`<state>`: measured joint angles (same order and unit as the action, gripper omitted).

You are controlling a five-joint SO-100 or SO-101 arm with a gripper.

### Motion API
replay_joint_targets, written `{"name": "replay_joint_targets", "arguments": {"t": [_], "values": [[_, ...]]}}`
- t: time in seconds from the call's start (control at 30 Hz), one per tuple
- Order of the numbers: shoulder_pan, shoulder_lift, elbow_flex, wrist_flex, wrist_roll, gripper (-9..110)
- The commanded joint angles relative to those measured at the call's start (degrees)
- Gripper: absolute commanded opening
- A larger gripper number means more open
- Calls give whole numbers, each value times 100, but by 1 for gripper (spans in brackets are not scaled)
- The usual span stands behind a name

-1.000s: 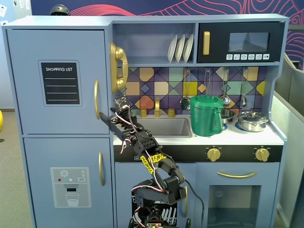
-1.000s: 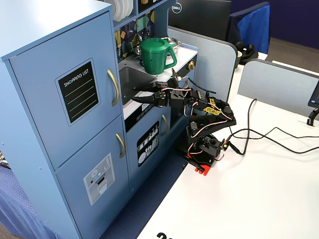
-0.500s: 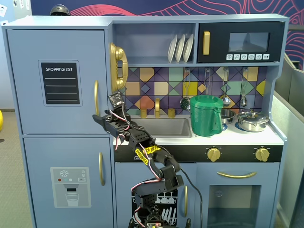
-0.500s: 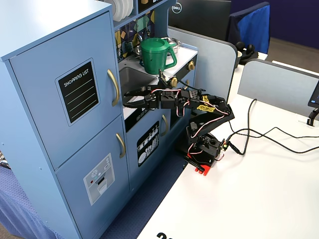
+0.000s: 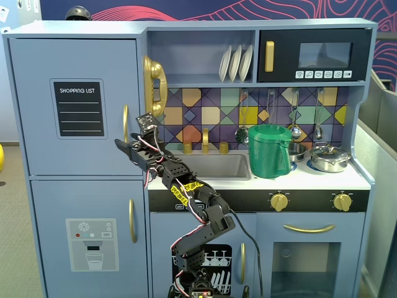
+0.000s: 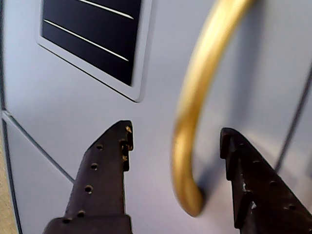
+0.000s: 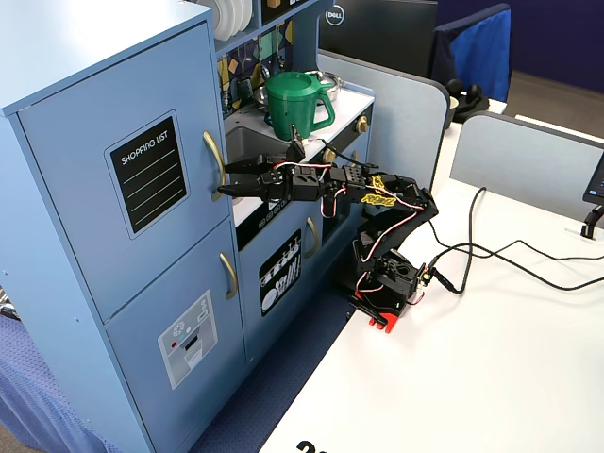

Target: Open the left cabinet door

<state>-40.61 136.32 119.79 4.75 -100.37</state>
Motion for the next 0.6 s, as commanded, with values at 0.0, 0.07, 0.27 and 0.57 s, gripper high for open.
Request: {"name": "replay_joint_targets", "arguments": {"t": [0.0,0.07,0.27,0.57], "values": [[-413,97,-255,-229,-431,15],[-606,193,-44,-299,-624,15],[-1283,475,501,-562,-1055,14],[-2461,1591,1600,-668,-2057,13]]}}
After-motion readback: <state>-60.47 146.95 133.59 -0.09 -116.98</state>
